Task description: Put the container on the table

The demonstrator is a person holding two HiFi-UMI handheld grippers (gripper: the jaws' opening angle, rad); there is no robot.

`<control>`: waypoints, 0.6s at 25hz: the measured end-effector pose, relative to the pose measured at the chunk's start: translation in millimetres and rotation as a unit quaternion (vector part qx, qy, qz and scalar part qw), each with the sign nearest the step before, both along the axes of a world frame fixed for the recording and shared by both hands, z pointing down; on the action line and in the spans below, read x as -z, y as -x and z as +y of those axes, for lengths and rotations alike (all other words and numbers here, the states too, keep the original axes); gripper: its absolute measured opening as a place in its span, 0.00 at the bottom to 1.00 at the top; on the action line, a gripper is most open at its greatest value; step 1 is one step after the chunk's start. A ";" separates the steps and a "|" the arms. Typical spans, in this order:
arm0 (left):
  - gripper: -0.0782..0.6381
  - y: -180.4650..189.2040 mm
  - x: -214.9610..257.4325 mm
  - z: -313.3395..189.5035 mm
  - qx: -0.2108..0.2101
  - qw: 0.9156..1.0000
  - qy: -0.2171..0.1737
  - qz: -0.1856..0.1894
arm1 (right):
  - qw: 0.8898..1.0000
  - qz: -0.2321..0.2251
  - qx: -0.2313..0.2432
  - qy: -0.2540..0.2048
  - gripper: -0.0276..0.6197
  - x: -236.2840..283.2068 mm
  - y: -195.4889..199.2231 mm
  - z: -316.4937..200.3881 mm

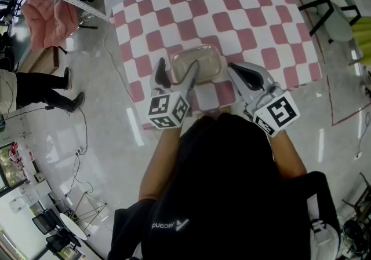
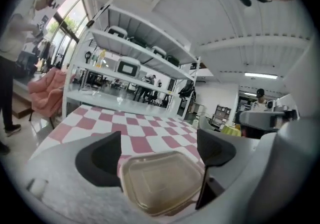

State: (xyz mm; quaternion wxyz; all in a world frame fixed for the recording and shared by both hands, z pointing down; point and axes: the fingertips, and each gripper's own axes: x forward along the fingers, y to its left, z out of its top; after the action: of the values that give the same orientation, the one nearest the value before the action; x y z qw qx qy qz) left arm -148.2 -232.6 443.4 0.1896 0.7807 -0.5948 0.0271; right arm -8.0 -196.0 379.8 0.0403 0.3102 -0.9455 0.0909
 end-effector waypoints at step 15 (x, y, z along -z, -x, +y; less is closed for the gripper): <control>0.12 -32.3 105.5 56.7 -0.127 0.975 -0.174 -0.054 | 0.996 -0.034 0.035 -0.074 0.05 26.9 15.0 12.7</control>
State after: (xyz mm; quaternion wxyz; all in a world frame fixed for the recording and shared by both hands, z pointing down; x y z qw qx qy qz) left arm -116.0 -175.9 338.0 0.0137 0.8683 -0.4958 -0.0110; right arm -23.0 -183.3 352.9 -0.0113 0.2755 -0.9608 0.0295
